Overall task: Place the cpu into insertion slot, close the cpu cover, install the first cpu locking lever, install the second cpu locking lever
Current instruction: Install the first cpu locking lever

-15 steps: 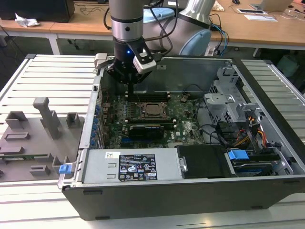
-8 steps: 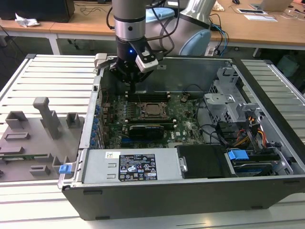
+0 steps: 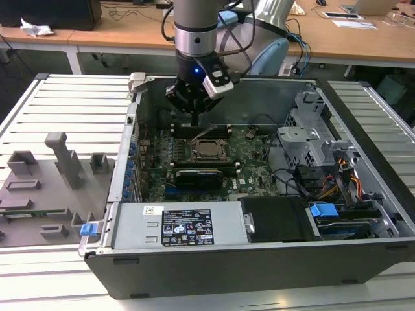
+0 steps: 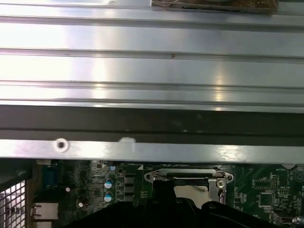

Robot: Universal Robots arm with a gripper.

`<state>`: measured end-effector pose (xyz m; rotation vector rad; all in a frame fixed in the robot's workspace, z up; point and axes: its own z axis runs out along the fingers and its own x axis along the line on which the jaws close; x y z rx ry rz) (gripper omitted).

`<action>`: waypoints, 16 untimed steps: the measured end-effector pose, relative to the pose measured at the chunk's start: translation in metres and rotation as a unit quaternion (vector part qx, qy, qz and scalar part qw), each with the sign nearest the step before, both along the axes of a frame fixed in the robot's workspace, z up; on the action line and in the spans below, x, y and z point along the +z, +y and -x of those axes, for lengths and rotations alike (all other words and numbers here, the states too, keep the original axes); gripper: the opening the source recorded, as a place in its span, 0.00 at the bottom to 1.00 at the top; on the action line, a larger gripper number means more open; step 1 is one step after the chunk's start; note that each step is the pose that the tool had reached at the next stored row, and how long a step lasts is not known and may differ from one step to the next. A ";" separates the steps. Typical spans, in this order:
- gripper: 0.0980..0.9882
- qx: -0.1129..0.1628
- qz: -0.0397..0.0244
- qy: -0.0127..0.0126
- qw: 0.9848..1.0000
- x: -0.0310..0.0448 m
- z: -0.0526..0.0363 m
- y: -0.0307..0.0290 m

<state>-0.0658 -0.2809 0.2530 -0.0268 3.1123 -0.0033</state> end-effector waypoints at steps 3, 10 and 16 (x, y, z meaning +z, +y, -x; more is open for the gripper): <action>0.01 0.000 0.000 0.000 1.000 -0.0018 -0.0126 0.0000; 0.01 0.000 -0.013 0.000 1.000 -0.0064 -0.0182 -0.0002; 0.01 0.001 -0.014 0.000 1.000 -0.0138 -0.0221 0.0001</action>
